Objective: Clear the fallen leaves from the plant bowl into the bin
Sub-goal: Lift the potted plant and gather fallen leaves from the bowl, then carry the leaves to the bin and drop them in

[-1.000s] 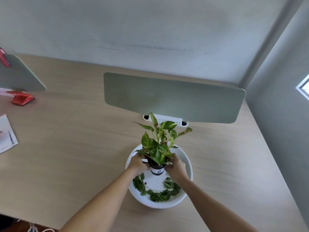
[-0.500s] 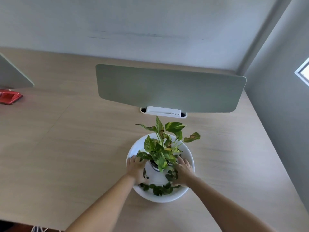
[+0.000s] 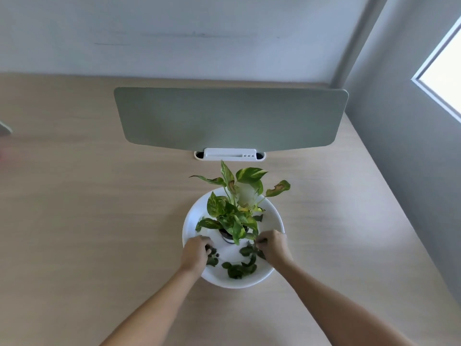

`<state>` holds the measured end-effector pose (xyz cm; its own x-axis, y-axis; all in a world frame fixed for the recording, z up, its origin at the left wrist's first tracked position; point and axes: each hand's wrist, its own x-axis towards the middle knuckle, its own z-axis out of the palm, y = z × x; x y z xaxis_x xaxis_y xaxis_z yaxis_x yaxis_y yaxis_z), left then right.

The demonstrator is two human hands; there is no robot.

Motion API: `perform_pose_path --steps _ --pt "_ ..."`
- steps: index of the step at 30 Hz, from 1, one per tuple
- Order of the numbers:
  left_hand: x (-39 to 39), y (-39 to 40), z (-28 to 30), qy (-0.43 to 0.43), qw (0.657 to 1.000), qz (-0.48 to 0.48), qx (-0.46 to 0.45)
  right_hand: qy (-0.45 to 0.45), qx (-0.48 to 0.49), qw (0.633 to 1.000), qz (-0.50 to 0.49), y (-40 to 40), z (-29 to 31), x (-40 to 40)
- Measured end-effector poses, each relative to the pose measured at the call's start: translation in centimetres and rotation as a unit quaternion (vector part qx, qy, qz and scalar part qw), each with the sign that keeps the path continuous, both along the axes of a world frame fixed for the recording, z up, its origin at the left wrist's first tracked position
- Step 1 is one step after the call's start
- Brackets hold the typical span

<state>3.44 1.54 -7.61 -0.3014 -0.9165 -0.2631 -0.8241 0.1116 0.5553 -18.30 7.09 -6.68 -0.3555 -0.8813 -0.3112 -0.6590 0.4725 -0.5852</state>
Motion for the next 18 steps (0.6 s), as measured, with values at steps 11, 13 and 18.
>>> perform_pose_path --steps 11,13,18 --pt "-2.2 0.4 1.5 0.4 0.79 0.322 0.335 -0.507 -0.096 0.759 -0.397 2.0 2.4 -0.3" --pt "-3.2 1.1 2.0 0.421 0.76 0.333 0.367 -0.546 -0.115 0.725 -0.404 3.3 3.0 -0.8" --pt "-6.2 3.9 2.5 0.485 0.686 0.337 0.424 -0.58 -0.164 0.679 -0.419 7.2 4.1 -3.8"
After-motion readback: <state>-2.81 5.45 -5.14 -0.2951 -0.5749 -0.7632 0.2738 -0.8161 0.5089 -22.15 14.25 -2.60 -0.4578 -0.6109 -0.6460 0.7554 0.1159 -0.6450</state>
